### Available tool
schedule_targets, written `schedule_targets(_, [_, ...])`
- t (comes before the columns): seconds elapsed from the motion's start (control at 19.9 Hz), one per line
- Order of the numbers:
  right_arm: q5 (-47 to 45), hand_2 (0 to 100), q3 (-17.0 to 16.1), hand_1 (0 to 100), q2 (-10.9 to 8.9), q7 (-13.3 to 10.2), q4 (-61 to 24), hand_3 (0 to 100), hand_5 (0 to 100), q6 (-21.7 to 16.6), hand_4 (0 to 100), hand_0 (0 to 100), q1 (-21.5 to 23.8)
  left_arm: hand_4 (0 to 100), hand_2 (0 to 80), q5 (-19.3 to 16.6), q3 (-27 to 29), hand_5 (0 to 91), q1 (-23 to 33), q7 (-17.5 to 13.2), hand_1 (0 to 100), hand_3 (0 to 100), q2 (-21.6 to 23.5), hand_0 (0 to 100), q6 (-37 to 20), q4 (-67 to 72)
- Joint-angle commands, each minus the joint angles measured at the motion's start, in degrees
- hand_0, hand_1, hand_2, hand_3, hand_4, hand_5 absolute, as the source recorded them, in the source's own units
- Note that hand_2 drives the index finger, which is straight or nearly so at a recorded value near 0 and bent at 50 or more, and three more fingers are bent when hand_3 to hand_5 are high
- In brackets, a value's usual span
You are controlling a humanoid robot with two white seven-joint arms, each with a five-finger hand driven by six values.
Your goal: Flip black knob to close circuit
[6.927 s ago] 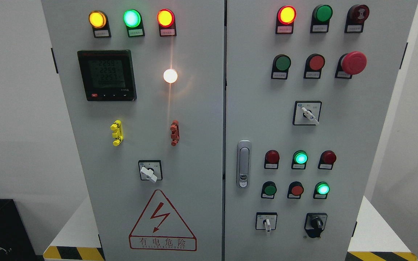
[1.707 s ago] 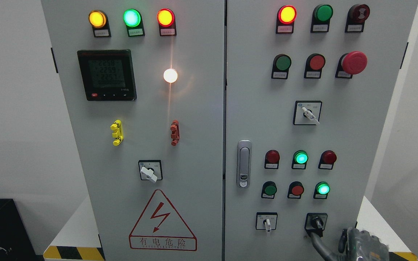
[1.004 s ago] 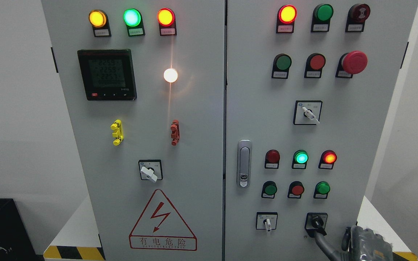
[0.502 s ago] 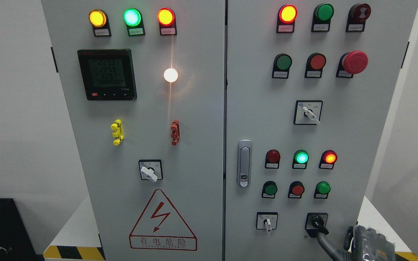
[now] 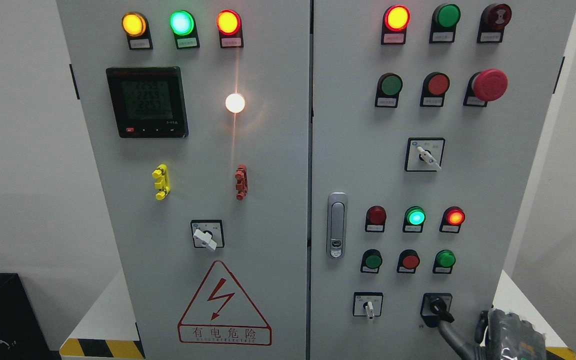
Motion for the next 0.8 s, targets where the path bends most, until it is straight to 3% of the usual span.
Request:
schedule_targets(0.0, [-0.21, 84, -0.12, 9, 0.02, -0.19, -0.49, 97, 93, -0.11, 86, 0, -0.17, 0, 0.0, 0.0, 0.02, 0.0, 1.23, 0.0, 56, 0, -0.01, 12, -0.02, -1.32])
schedule_targets(0.75, [-0.47, 84, 2.51, 10, 0.11, -0.89, -1.45, 97, 93, -1.08, 86, 0, 1.68, 0, 0.0, 0.0, 0.02, 0.0, 1.23, 0.0, 56, 0, -0.01, 12, -0.02, -1.32])
